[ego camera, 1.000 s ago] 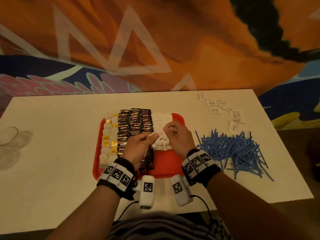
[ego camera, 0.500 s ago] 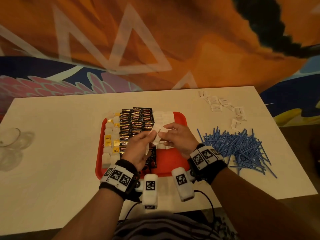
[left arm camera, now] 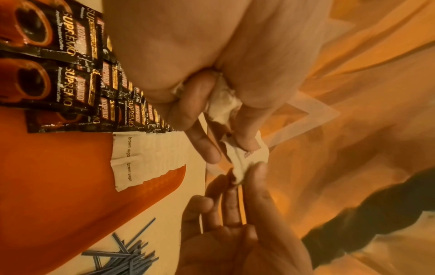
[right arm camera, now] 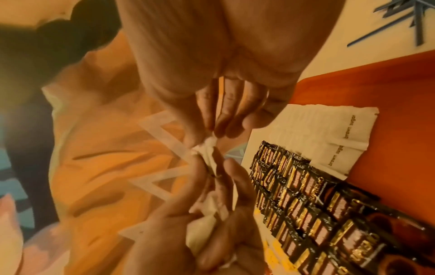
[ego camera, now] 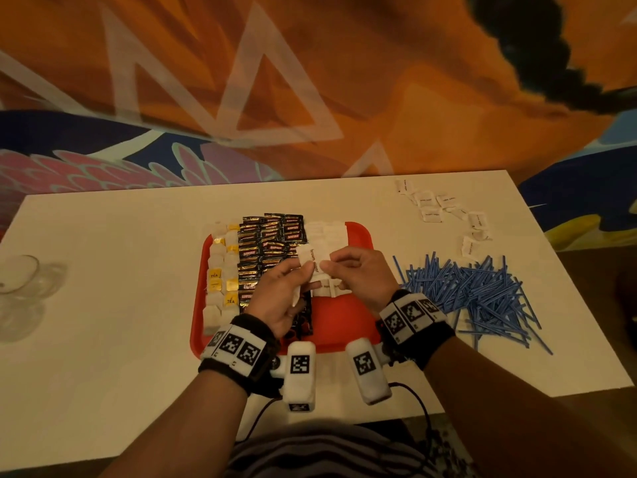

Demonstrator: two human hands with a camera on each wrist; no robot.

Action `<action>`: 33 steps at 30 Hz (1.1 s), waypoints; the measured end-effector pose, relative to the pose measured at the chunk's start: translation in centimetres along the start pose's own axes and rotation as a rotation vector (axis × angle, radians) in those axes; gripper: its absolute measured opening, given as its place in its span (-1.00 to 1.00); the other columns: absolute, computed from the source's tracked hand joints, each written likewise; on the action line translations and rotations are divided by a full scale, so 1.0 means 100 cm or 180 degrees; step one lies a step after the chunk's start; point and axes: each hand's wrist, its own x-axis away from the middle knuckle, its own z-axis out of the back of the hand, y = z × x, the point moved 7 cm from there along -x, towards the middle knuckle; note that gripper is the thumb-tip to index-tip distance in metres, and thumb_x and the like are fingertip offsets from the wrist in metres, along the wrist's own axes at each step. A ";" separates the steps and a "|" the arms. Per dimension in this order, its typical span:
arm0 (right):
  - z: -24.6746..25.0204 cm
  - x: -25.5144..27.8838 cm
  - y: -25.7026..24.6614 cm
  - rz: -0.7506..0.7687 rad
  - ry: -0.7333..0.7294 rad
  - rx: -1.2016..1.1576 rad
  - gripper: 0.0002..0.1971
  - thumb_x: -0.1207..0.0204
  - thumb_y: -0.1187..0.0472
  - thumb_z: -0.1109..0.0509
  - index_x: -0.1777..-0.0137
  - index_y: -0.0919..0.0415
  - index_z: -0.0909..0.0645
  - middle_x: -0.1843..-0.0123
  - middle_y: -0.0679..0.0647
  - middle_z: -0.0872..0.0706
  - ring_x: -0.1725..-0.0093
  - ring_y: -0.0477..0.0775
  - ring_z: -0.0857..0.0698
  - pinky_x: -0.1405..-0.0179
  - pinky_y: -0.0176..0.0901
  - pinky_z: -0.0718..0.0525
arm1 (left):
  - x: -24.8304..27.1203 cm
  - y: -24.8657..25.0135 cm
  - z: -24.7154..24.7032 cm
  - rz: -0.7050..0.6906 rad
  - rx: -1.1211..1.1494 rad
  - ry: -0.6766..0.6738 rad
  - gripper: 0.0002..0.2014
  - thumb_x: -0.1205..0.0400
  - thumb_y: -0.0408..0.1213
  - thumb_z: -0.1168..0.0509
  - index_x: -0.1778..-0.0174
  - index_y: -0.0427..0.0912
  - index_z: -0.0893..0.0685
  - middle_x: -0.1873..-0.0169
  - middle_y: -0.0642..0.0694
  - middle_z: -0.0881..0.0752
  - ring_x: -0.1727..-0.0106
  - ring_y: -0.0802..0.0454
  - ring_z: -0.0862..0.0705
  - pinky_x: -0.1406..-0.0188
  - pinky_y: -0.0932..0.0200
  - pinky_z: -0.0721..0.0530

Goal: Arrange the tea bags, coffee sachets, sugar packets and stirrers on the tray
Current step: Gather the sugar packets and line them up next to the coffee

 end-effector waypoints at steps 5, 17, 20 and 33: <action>0.000 -0.003 -0.013 0.0353 -0.0103 0.0715 -0.86 -0.45 0.30 -0.57 0.23 0.03 -0.74 0.32 -0.15 -0.72 0.32 -0.26 -0.66 0.27 -0.37 -0.61 | -0.004 -0.001 0.000 -0.0047 -0.0185 -0.0091 -0.88 -0.68 -0.37 -0.36 -0.11 -0.17 -0.71 0.14 -0.10 -0.78 0.32 0.14 -0.72 0.71 0.30 -0.34; -0.003 -0.003 -0.002 0.0313 0.0051 0.0278 -0.90 -0.40 0.18 -0.63 0.21 0.03 -0.74 0.41 0.01 -0.62 0.37 -0.06 -0.59 0.30 -0.12 -0.62 | -0.015 0.009 0.007 -0.0598 -0.0561 0.0158 -0.82 -0.67 -0.23 -0.40 -0.05 -0.26 -0.81 0.25 -0.11 -0.79 0.35 0.15 -0.66 0.46 0.28 -0.53; 0.004 -0.005 -0.005 0.0577 0.0334 0.0278 -0.88 -0.38 0.23 -0.64 0.28 0.03 -0.75 0.36 -0.03 -0.72 0.37 -0.17 -0.63 0.28 -0.29 -0.64 | -0.015 0.004 0.011 -0.0481 -0.0415 0.0208 -0.83 -0.67 -0.21 -0.41 -0.03 -0.23 -0.81 0.30 -0.02 -0.78 0.39 0.19 -0.66 0.49 0.26 -0.52; 0.003 -0.027 0.057 -0.0252 0.0003 0.0593 -0.83 -0.41 0.14 -0.62 0.27 0.06 -0.66 0.23 0.06 -0.81 0.14 0.03 -0.78 0.07 -0.04 -0.74 | -0.028 -0.017 0.031 -0.0060 0.0077 0.0780 -0.94 -0.64 -0.25 -0.43 0.08 -0.10 -0.82 0.23 -0.02 -0.84 0.21 0.11 -0.78 0.38 0.21 -0.67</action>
